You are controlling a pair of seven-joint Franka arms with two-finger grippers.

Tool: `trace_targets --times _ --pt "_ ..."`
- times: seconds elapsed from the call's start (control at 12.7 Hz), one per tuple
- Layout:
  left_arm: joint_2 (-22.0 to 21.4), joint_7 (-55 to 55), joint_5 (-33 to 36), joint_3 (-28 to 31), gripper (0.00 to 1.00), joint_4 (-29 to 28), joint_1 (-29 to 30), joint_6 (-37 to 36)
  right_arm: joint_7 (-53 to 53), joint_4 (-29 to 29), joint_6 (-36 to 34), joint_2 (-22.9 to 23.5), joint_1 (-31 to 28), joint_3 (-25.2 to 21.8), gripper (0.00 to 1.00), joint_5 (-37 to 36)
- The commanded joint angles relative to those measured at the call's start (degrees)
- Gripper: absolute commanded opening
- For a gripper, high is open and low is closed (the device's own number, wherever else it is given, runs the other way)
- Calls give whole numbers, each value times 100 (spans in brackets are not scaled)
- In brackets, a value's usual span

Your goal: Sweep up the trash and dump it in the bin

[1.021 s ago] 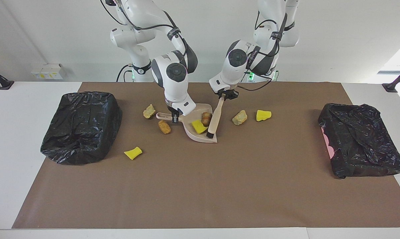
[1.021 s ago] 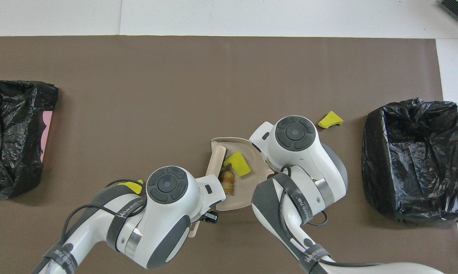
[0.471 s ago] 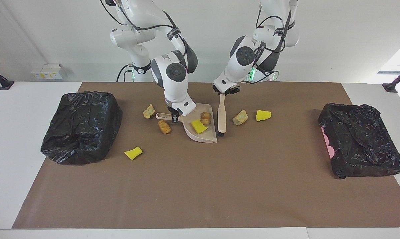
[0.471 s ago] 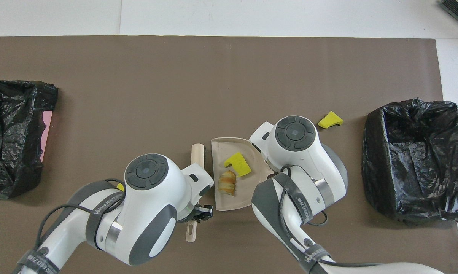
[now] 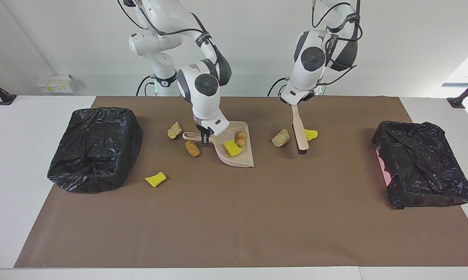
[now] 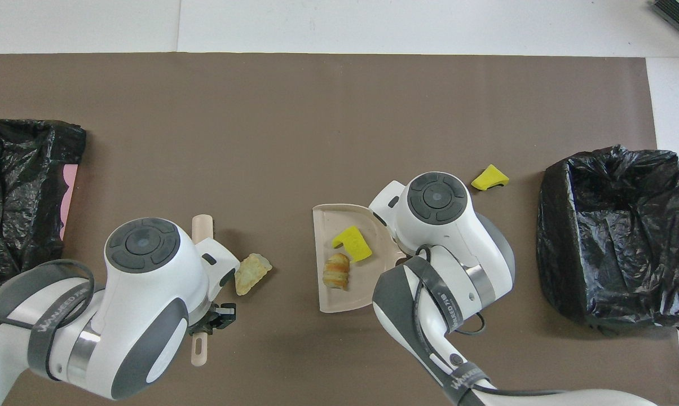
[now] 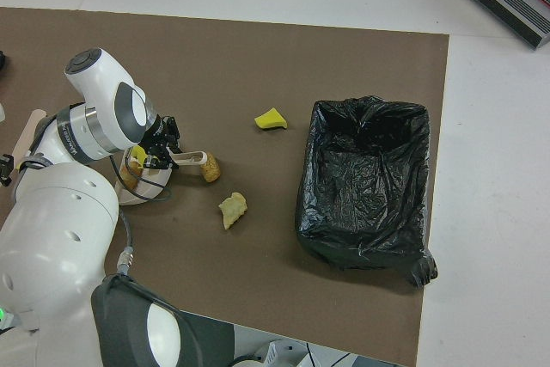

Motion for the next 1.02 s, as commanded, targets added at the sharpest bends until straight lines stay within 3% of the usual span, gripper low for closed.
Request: trace_targets --times 0.0,0.16,0.47,0.79,0.94 --pt "-862 -123 332 66 0 -1020 62 239 -116 -171 119 -151 73 24 0 -33" --pt "-1215 -375 333 83 0 -1522 167 459 15 -162 119 -133 222 24 0 -77" --pt "-1208 -1316 333 66 0 -1980 89 854 700 -84 172 -11 608 24 0 -112" --pt "-998 -1249 -122 31 0 -1920 27 1346 1289 83 295 218 934 24 0 -112" --pt "-604 -1221 -440 13 0 -1911 -296 2064 1570 223 304 367 1083 24 0 -112"
